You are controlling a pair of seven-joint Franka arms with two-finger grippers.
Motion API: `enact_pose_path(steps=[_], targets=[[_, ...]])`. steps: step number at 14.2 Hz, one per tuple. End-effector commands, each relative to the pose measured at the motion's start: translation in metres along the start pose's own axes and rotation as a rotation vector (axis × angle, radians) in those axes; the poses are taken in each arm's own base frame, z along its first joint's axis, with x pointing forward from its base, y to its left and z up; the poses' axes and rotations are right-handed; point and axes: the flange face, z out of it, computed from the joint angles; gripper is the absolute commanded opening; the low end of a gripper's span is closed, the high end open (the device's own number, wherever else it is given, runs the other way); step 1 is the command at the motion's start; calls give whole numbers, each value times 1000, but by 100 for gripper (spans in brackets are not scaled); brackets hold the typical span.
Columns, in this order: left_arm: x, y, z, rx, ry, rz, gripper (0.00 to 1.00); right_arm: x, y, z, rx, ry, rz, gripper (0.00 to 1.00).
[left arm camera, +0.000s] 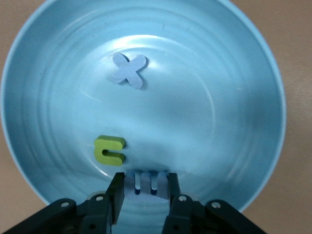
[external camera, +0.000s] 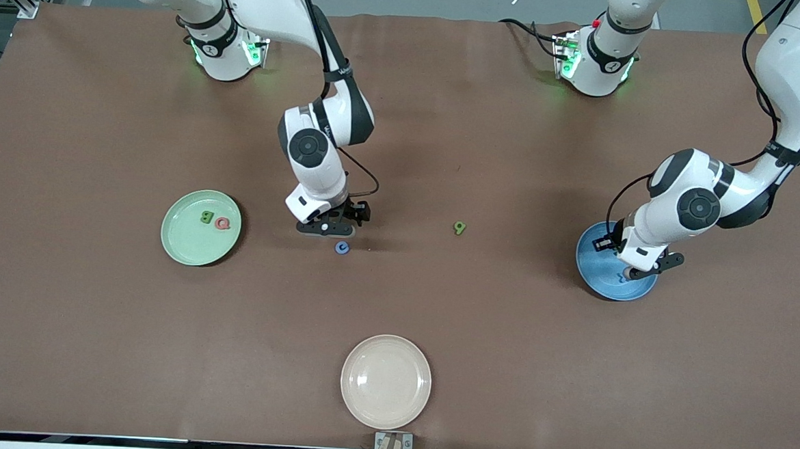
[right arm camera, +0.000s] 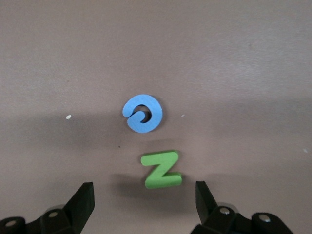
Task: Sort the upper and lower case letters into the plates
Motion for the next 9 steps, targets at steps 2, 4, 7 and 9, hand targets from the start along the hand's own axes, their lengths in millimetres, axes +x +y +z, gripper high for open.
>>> enact_pose_path(steps=[2,4,7,9], targets=[[-1,1,4,-4,20,-9,20,3,-5,7,-3,22,-4,81],[-1,1,4,-4,20,-9,22,5,-4,7,-6,23,-30,76],[2,1,-3,3,34,3,97,5,-3,7,-7,22,-34,68],[6,6,-20,15,54,2,100,5,-3,8,-10,20,-37,61]])
